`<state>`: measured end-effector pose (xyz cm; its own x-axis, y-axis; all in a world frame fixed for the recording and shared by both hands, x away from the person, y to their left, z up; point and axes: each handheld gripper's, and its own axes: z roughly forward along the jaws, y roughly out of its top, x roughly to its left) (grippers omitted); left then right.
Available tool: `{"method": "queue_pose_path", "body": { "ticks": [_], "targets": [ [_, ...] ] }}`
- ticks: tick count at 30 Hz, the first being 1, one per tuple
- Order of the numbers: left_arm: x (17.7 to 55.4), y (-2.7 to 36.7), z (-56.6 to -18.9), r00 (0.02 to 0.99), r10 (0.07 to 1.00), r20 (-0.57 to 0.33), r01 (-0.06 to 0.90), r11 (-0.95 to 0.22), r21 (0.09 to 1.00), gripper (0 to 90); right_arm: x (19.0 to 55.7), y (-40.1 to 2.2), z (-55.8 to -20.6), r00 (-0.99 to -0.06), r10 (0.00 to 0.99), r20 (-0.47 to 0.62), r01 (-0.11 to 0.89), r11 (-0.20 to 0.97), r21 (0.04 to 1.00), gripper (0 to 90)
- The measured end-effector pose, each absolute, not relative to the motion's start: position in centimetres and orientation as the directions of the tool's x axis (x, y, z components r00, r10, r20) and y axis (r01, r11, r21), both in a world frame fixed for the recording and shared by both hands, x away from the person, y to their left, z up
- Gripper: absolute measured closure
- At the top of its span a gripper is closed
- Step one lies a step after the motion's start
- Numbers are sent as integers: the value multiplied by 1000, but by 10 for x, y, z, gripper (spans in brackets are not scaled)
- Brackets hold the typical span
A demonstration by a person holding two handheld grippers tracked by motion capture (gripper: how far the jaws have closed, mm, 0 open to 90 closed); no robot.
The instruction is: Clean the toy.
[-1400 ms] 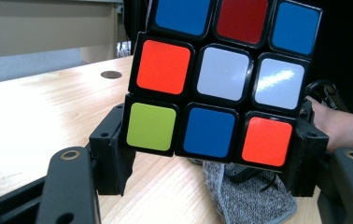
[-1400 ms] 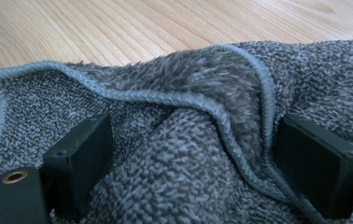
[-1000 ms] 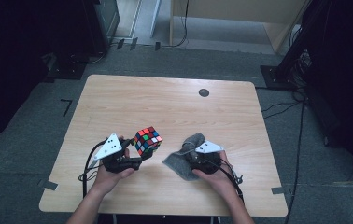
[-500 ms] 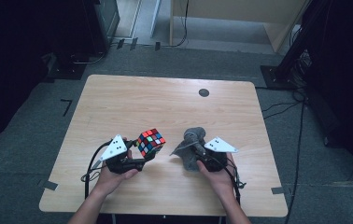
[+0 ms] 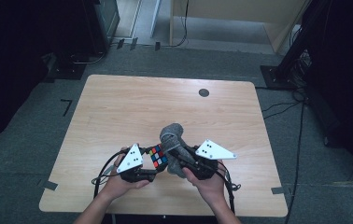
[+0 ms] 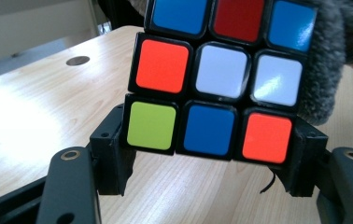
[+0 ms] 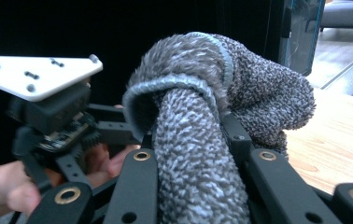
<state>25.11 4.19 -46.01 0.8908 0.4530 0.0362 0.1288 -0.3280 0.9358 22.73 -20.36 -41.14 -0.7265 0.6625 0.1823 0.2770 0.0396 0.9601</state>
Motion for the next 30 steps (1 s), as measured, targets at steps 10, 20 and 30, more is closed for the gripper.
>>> {"method": "queue_pose_path", "body": {
  "ticks": [10,20,30],
  "targets": [
    [253,45,-458,888,460,12,145,-304,942,344,241,-221,-425,-664,680,312,386,-46,921,730],
    [250,45,-455,884,467,34,129,-313,941,344,241,-222,-424,-619,734,279,400,-12,917,725],
    [250,47,-450,896,445,1,138,-279,950,344,234,-216,-416,-649,723,237,342,-1,940,727]
  ]
}}
